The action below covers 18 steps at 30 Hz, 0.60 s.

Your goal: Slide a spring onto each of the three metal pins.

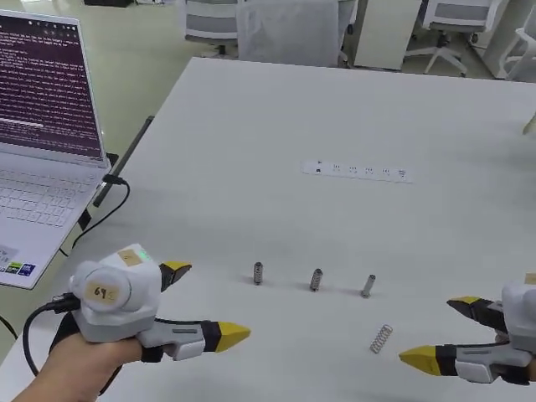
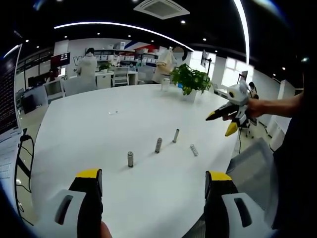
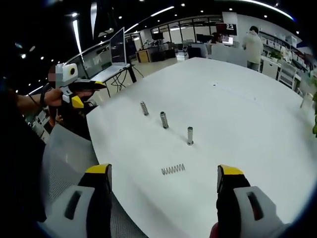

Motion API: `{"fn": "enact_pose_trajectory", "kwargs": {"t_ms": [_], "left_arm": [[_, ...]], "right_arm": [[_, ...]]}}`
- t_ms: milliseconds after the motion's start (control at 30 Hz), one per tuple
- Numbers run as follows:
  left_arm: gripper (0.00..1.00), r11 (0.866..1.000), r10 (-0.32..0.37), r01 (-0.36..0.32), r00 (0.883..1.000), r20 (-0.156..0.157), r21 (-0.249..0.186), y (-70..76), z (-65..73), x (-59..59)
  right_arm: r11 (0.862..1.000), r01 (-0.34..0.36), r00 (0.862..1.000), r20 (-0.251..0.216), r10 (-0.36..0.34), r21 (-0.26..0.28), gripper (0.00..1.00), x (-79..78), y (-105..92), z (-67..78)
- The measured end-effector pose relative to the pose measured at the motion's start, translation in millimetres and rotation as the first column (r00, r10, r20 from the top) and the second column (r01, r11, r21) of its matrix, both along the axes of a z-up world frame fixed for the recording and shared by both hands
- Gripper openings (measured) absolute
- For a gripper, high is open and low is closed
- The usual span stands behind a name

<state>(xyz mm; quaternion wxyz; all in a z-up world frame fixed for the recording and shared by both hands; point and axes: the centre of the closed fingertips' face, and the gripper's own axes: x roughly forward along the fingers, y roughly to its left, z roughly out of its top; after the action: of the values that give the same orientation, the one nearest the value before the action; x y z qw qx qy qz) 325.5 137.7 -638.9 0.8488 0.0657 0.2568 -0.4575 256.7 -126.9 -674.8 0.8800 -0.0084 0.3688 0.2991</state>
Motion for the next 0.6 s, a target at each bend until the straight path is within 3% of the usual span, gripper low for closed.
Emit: {"fn": "enact_pose_trajectory", "kwargs": {"t_ms": [200,600], "left_arm": [[0.83,1.000,0.003,-0.003,1.000,-0.002,-0.004,-0.1,1.2,1.8],[0.83,1.000,0.003,-0.003,1.000,-0.002,0.001,-2.0,-0.3,2.6]], "right_arm": [[0.999,0.022,1.000,0.021,-0.022,0.026,0.89,-7.8,4.5,10.2],[0.998,0.045,0.998,0.036,-0.046,0.045,0.90,-8.7,-0.3,14.0]]}}
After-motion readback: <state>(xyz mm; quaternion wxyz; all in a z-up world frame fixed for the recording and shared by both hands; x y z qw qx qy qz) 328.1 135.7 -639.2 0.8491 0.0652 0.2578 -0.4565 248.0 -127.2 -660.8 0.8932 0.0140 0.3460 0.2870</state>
